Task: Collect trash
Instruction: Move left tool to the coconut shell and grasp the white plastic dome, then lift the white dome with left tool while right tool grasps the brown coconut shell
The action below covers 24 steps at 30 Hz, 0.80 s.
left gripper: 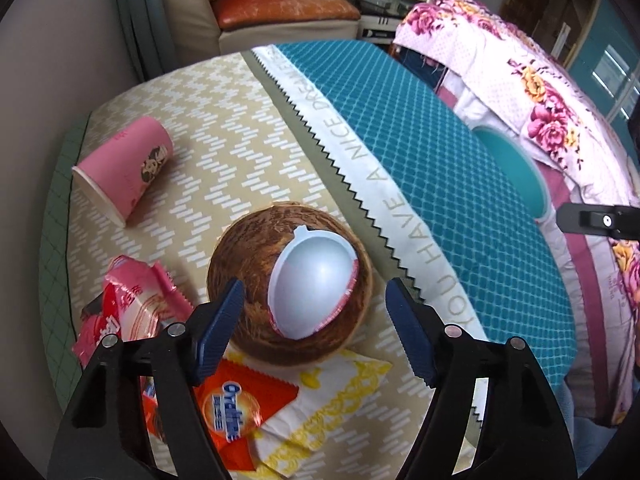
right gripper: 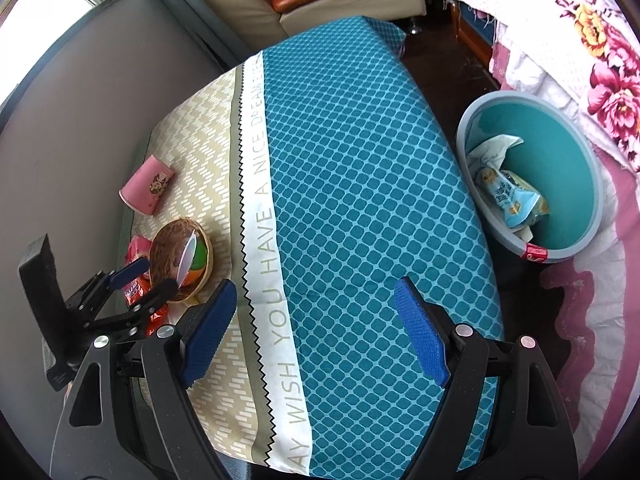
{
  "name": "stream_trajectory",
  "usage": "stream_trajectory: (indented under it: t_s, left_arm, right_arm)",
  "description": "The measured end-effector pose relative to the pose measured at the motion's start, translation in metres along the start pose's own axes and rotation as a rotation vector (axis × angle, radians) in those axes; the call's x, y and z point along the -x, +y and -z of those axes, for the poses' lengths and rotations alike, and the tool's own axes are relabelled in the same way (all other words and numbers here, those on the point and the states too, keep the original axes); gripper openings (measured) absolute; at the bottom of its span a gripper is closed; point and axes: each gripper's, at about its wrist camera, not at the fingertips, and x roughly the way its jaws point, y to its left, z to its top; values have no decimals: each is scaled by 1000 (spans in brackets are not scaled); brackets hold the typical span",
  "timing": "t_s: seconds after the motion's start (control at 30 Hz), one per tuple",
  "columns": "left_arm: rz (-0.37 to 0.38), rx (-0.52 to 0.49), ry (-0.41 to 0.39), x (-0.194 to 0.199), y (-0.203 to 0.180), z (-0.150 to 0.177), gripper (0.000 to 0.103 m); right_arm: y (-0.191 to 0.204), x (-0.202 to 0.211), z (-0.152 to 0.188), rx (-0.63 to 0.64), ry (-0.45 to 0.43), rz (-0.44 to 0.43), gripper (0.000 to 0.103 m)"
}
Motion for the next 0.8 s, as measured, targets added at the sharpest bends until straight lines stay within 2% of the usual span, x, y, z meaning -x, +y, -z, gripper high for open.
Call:
stream_trajectory:
  t_s: [0.27, 0.33, 0.4, 0.43, 0.47, 0.5, 0.77, 0.8]
  left_arm:
    - [30, 25, 45, -23, 10, -4, 73]
    - [55, 32, 50, -27, 12, -4, 70]
    - [58, 35, 47, -29, 12, -3, 56]
    - [69, 45, 43, -30, 14, -3, 45]
    - [76, 56, 31, -28, 15, -3, 25]
    - [79, 64, 33, -27, 15, -2, 12]
    - [79, 129, -6, -13, 28, 1, 6]
    - [84, 133, -14, -9, 30, 1, 5]
  right_arm:
    - [-4, -20, -4, -20, 41, -35, 77]
    - [-4, -23, -4, -19, 46, -40, 77]
    - [-2, -27, -5, -17, 50, -42, 77]
    - [-2, -29, -6, -17, 52, -42, 77]
    - [-1, -31, -6, -17, 53, -45, 77]
    - [0, -32, -7, -17, 53, -48, 77]
    - [24, -43, -12, 51, 31, -70, 77]
    - [30, -46, -13, 60, 38, -79, 73]
